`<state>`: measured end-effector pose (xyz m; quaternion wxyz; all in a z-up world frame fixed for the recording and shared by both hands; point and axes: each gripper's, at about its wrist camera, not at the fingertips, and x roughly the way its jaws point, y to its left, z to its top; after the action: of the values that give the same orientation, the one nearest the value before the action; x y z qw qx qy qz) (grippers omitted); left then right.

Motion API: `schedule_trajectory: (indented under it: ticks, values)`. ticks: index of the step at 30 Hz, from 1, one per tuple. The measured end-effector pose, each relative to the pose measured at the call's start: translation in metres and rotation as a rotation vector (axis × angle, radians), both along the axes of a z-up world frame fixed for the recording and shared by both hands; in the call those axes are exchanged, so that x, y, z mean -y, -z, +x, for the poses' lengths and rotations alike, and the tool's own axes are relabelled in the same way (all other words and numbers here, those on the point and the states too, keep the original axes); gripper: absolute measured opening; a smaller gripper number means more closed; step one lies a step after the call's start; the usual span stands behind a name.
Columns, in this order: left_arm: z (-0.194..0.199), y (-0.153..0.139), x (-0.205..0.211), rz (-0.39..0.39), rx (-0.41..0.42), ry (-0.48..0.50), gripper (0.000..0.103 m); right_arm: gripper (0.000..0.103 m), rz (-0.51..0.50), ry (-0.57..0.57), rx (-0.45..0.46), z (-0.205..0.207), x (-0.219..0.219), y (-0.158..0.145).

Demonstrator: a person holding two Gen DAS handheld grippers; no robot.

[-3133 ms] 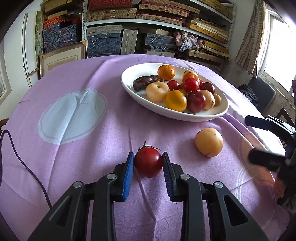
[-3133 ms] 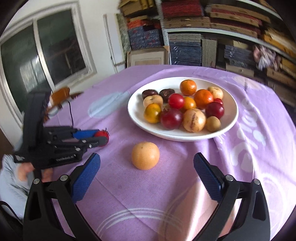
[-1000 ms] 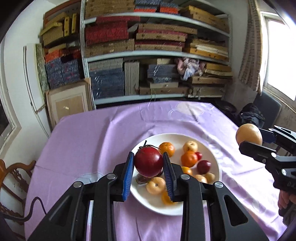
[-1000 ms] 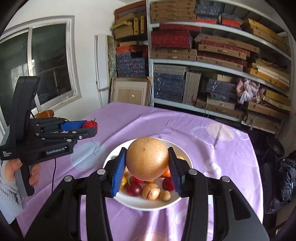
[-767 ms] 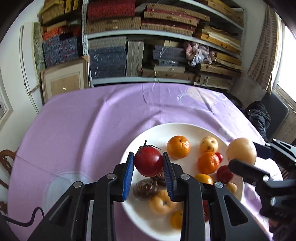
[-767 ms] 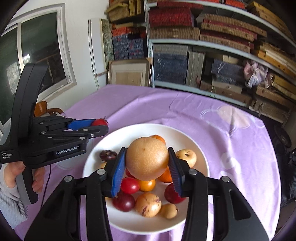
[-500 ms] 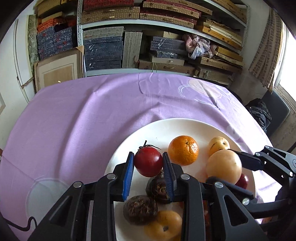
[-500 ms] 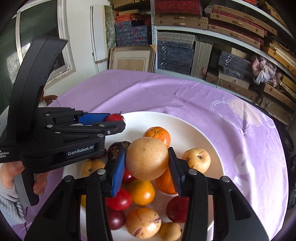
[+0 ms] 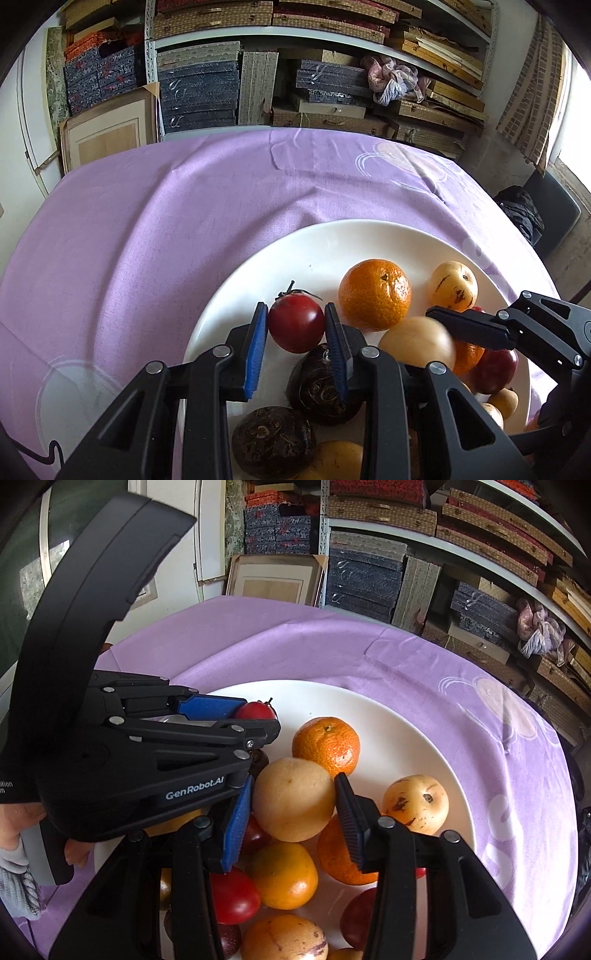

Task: Organize fruits
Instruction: 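Carry the tomato and pale orange fruit onto the white plate and open both tools, then withdraw both tools from the plate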

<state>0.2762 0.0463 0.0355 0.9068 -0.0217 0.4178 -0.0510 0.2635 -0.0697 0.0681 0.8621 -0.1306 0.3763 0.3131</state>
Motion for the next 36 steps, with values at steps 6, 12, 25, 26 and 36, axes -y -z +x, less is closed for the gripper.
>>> schedule_trajectory:
  ticks: [6,12,25,26,36]
  values:
    - [-0.006,-0.012,-0.002,0.003,0.031,-0.019,0.056,0.048,0.015,0.008,0.012,-0.005,0.006,-0.01]
    - [-0.025,-0.039,-0.007,-0.002,0.07,-0.039,0.056,0.049,0.049,0.025,0.046,-0.023,0.016,-0.041]
    - [-0.15,-0.103,0.008,0.028,0.21,-0.041,0.06,0.066,0.196,0.073,0.14,-0.131,0.081,-0.113]
    - [-0.161,-0.104,0.01,0.032,0.218,-0.041,0.061,0.068,0.199,0.076,0.147,-0.144,0.085,-0.114]
    - [-0.247,-0.074,0.018,0.045,0.231,-0.053,0.069,0.086,0.2,0.111,0.193,-0.236,0.124,-0.095]
